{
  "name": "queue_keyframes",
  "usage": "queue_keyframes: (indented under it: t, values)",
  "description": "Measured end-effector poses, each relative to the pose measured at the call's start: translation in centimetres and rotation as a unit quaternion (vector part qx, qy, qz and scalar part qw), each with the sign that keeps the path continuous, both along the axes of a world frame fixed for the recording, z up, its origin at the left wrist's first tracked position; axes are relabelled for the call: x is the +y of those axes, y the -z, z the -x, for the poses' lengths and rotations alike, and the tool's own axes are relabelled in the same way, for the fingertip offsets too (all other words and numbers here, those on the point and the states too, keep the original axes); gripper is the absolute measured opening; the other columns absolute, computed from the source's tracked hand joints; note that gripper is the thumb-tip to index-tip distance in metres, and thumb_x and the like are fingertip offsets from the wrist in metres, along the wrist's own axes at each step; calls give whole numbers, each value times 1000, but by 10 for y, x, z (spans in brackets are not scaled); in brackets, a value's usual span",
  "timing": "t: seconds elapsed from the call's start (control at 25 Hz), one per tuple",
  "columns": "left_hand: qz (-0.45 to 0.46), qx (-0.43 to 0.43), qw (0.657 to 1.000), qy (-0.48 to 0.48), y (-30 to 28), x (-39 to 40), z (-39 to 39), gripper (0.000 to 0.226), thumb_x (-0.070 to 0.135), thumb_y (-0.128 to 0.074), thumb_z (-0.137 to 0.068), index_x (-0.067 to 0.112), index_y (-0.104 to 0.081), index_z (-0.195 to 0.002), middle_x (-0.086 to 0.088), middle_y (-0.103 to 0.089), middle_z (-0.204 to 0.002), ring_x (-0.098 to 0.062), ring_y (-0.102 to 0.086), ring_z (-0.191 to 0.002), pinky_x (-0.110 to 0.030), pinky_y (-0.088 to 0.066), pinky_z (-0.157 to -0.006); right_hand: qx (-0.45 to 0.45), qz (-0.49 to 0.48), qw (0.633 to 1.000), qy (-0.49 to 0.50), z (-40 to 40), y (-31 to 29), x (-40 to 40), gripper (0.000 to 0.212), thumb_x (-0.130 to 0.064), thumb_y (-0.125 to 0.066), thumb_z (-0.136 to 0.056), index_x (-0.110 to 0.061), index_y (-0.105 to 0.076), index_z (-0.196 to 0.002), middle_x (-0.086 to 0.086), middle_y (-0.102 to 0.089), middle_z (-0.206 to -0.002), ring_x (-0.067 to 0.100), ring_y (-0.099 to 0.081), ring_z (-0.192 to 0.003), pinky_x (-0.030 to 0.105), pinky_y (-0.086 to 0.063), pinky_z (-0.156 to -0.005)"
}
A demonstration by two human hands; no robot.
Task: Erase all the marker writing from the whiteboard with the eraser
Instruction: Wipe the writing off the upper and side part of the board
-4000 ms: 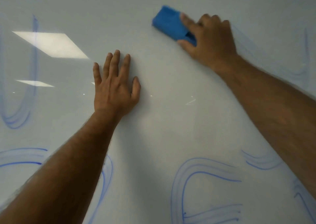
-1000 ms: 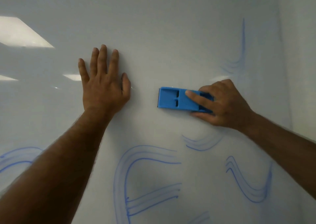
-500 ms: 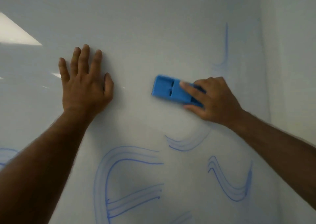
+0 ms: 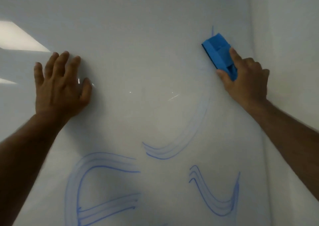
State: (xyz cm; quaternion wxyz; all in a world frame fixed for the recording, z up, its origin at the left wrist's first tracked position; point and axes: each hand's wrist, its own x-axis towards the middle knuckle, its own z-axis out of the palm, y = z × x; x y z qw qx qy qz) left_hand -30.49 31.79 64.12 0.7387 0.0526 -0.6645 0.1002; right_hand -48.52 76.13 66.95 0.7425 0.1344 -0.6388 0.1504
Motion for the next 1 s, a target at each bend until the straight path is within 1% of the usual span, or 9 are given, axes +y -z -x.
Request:
queue_keyframes:
  t: [0.12, 0.24, 0.36, 0.44, 0.6, 0.72, 0.8, 0.92, 1.0]
  values:
    - [6, -4, 1000, 9, -1, 22, 8, 66, 43, -46, -90, 12, -42, -148, -18, -36, -157, -37, -28, -148, -61, -16, -118, 39, -26, 998, -34, 1, 6, -12, 67, -57, -53, -95, -20, -46, -151, 23, -61, -100, 42, -58, -85, 50, -45, -72]
    - [18, -19, 999, 30, -5, 55, 25, 66, 44, -45, -90, 13, -41, -148, -17, -36, -158, -37, -28, -149, -61, -16, -120, 167, -224, 959, -46, -1, 26, -30, 59, -55, -54, -100, -19, -53, -147, 16, -64, -98, 36, -59, -77, 45, -45, -68]
    - [43, -32, 998, 36, -11, 84, 40, 69, 48, -42, -90, 14, -41, -150, -16, -35, -159, -36, -27, -149, -62, -16, -120, 218, -390, 894, -21, -2, 28, -29, 54, -53, -52, -103, -24, -47, -149, 12, -65, -104, 30, -56, -79, 43, -45, -71]
    - [43, -40, 997, 41, -15, 100, 50, 71, 50, -39, -90, 15, -39, -152, -15, -33, -161, -35, -24, -151, -62, -14, -121, 225, -391, 893, -7, 2, 16, -20, 54, -54, -51, -103, -25, -47, -149, 11, -66, -105, 30, -57, -79, 43, -44, -73]
    - [22, -38, 998, 35, -13, 112, 61, 72, 52, -34, -92, 20, -34, -157, -15, -25, -165, -34, -18, -153, -62, -7, -122, 187, -219, 958, 3, 14, -25, 1, 59, -57, -52, -100, -24, -51, -149, 15, -65, -100, 36, -61, -78, 45, -43, -69]
    - [26, -40, 998, 28, -12, 111, 63, 71, 52, -33, -93, 21, -32, -158, -15, -23, -165, -33, -18, -154, -62, -7, -122, 60, -60, 996, 6, 15, -49, 14, 66, -59, -51, -98, -25, -42, -154, 21, -62, -107, 40, -58, -91, 48, -43, -76]
    - [26, -39, 999, 24, -13, 109, 63, 70, 52, -33, -94, 21, -32, -158, -15, -23, -165, -33, -17, -154, -62, -7, -122, 16, -25, 999, -15, 15, -56, 11, 67, -59, -51, -98, -25, -40, -155, 23, -60, -109, 41, -57, -95, 49, -43, -79]
    - [26, -33, 999, 20, -12, 109, 63, 70, 51, -34, -94, 21, -32, -157, -14, -24, -165, -33, -18, -153, -62, -8, -122, 139, -172, 974, -44, 13, -45, -6, 64, -58, -53, -97, -22, -50, -150, 18, -62, -100, 38, -59, -83, 47, -46, -72]
    - [25, -34, 999, 18, -12, 108, 64, 70, 51, -34, -94, 21, -32, -158, -14, -23, -165, -32, -18, -154, -61, -8, -123, 213, -340, 915, -29, 12, -35, -11, 59, -55, -54, -101, -22, -51, -149, 15, -63, -100, 33, -56, -79, 44, -43, -70]
